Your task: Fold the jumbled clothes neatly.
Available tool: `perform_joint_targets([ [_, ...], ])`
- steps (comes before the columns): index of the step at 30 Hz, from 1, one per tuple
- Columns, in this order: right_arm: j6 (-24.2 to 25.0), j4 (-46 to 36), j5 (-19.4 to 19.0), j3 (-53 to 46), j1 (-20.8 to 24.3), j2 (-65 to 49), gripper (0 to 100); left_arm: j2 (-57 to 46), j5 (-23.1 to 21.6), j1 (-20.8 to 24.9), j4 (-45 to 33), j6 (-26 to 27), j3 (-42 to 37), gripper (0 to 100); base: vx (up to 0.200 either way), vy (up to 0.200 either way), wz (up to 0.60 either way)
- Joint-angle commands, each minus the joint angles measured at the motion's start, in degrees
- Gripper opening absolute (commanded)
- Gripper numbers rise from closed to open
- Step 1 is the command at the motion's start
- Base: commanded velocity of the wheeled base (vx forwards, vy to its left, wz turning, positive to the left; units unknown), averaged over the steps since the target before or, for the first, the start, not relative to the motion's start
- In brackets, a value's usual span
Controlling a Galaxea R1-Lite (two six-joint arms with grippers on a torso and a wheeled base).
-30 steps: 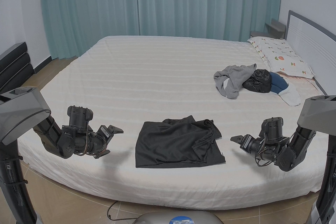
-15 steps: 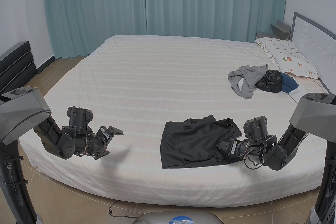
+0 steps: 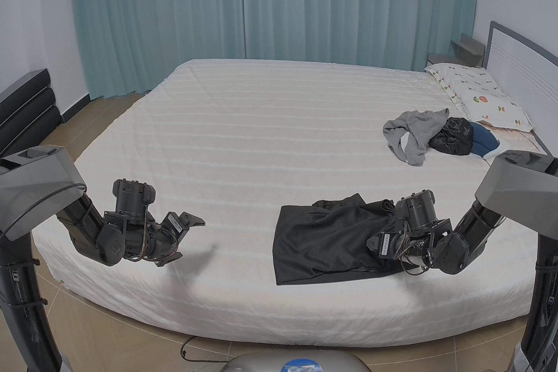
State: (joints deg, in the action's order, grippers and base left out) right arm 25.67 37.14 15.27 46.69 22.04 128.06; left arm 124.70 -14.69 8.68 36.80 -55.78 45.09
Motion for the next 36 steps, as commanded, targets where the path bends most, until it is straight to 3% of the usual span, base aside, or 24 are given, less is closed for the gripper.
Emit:
perform_joint_targets([
  [1, -0.4, -0.1, 0.4, 0.3, -0.4, 0.4, 100, 0.2, 0.0, 0.0, 0.0, 0.0, 0.1, 100, 0.000, 0.000, 0.00],
  [6, -1.2, -0.1, 1.0, -0.3, -0.8, 1.8, 100, 0.2, 0.0, 0.0, 0.0, 0.1, 0.1, 100, 0.000, 0.000, 0.00],
  [18, -3.0, 0.6, 0.2, -7.3, -12.3, -0.1, 100, 0.2, 0.0, 0.0, 0.0, 0.0, 0.1, 100, 0.000, 0.000, 0.00],
  [27, -2.4, 1.7, -7.7, -13.5, -19.1, -6.9, 100, 0.2, 0.0, 0.0, 0.0, 0.1, 0.1, 100, 0.000, 0.000, 0.00],
  [32, -0.4, 1.7, -12.9, -13.2, -18.5, -8.8, 100, 0.2, 0.0, 0.0, 0.0, 0.1, 0.1, 100, 0.000, 0.000, 0.00],
  [34, -0.3, 1.7, -13.0, -13.1, -18.5, -8.8, 100, 0.2, 0.0, 0.0, 0.0, 0.1, 0.1, 100, 0.000, 0.000, 0.00],
  [36, 2.7, 2.1, -14.7, -11.3, -16.6, -7.8, 100, 0.2, 0.0, 0.0, 0.0, 0.1, 0.1, 100, 0.000, 0.000, 0.00],
])
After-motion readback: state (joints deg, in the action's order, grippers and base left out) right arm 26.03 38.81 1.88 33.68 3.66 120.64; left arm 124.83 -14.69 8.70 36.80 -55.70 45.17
